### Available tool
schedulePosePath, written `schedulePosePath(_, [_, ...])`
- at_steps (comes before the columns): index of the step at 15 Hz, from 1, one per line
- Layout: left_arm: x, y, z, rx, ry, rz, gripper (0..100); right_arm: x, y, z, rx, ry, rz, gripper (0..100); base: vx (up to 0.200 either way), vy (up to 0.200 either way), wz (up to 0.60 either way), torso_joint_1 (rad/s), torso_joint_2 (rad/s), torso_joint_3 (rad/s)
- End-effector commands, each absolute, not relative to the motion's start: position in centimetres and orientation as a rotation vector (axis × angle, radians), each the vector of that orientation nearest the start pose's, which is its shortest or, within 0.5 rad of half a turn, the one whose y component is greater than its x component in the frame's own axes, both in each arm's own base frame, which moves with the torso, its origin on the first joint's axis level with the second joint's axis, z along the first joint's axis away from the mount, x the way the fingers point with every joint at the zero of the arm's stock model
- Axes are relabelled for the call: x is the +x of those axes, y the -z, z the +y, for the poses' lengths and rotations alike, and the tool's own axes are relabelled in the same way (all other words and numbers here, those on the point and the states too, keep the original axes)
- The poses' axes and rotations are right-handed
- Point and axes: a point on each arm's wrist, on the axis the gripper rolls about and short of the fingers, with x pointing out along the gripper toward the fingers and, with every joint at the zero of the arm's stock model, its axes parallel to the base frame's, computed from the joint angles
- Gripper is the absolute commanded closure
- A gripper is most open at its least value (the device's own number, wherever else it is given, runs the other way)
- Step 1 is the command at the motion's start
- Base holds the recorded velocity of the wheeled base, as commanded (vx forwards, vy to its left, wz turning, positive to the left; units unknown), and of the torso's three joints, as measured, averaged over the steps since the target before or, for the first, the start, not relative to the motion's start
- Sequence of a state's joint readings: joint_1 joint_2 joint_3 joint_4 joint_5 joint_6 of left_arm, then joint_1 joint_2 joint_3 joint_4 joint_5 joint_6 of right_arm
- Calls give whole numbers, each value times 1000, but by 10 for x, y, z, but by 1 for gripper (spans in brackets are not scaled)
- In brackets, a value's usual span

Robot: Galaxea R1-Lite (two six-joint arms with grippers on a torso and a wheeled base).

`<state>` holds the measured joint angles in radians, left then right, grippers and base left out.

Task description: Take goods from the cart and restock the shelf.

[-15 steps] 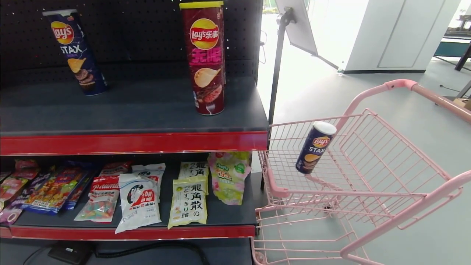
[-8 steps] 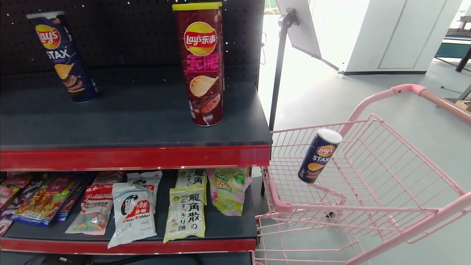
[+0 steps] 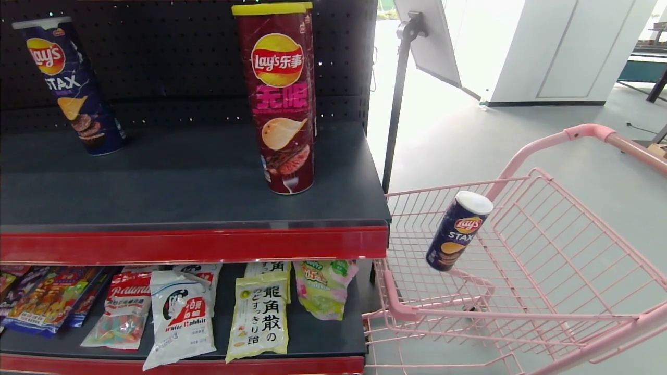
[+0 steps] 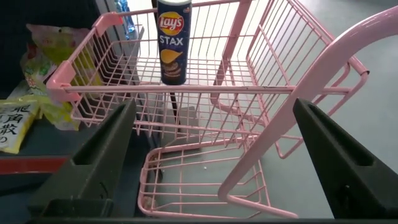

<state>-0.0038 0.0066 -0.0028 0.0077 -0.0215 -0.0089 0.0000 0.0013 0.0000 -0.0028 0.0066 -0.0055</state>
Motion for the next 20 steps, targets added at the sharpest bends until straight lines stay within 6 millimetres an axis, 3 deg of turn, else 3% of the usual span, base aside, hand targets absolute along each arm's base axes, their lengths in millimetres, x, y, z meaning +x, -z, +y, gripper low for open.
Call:
schedulePosePath(1, [-22,-76,0,-9,24,12,0,-23,-76,0,-6,-8,-2,0,0,0,0,0,0,0])
schedulePosePath(4, [-22,-76,0,-9,24,12,0,-23,-77,1,-14,-29,-6,0,0,0,0,0,0,0])
schedulePosePath(6, [-22,-76,0,-11,26,12,0,-22,-144,1,-17,-109,-48,0,0,0,0,0,0,0])
schedulePosePath(7, [-22,-76,0,-9,24,12,0,12,-217,3,-12,-145,-42,0,0,0,0,0,0,0])
schedulePosePath(8, [-22,-76,0,-11,24,12,0,39,-247,6,0,-186,-57,0,0,0,0,0,0,0])
schedulePosePath(9, [-22,-76,0,-9,26,12,0,72,-259,12,1,-255,-31,0,0,0,0,0,0,0])
schedulePosePath(10, [-22,-76,0,-9,26,12,0,72,-259,12,1,-255,-31,0,0,0,0,0,0,0])
schedulePosePath(11, [-22,-76,0,-9,24,12,0,135,-255,15,-26,-355,33,0,0,0,0,0,0,0])
schedulePosePath(14, [-22,-76,0,-11,24,12,0,234,-232,-34,-225,-502,6,0,0,0,0,0,0,0])
schedulePosePath(15, [-22,-76,0,-11,26,12,0,246,-223,-42,-264,-562,10,0,0,0,0,0,0,0])
schedulePosePath(17, [-22,-76,0,-11,24,12,0,284,-177,-64,-339,-678,68,0,0,0,0,0,0,0])
schedulePosePath(20, [-22,-76,0,-11,24,12,0,326,-146,-82,-299,-707,116,0,0,0,0,0,0,0])
